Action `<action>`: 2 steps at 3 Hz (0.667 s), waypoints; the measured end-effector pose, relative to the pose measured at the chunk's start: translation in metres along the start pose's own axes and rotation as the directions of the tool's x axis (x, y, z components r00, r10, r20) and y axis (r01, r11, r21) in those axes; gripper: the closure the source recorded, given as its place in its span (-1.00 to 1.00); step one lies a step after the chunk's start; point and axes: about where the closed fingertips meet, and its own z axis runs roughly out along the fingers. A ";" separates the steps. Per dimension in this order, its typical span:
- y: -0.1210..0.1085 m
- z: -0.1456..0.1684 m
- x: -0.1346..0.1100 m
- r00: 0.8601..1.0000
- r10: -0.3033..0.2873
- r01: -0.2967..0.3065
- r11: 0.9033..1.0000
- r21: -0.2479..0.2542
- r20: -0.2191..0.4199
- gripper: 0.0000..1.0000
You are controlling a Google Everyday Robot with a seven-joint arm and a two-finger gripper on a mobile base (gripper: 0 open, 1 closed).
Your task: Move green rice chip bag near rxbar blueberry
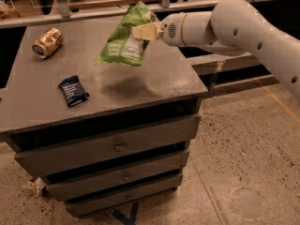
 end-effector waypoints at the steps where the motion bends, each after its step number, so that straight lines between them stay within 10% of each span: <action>1: 0.011 0.006 0.016 0.999 -0.007 0.007 1.000 0.002 -0.034 1.00; 2: 0.020 0.011 0.029 0.998 -0.024 0.024 1.000 0.003 -0.057 1.00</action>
Offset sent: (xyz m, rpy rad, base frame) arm -0.0265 0.0262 -0.0362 -0.0884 0.0172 0.0224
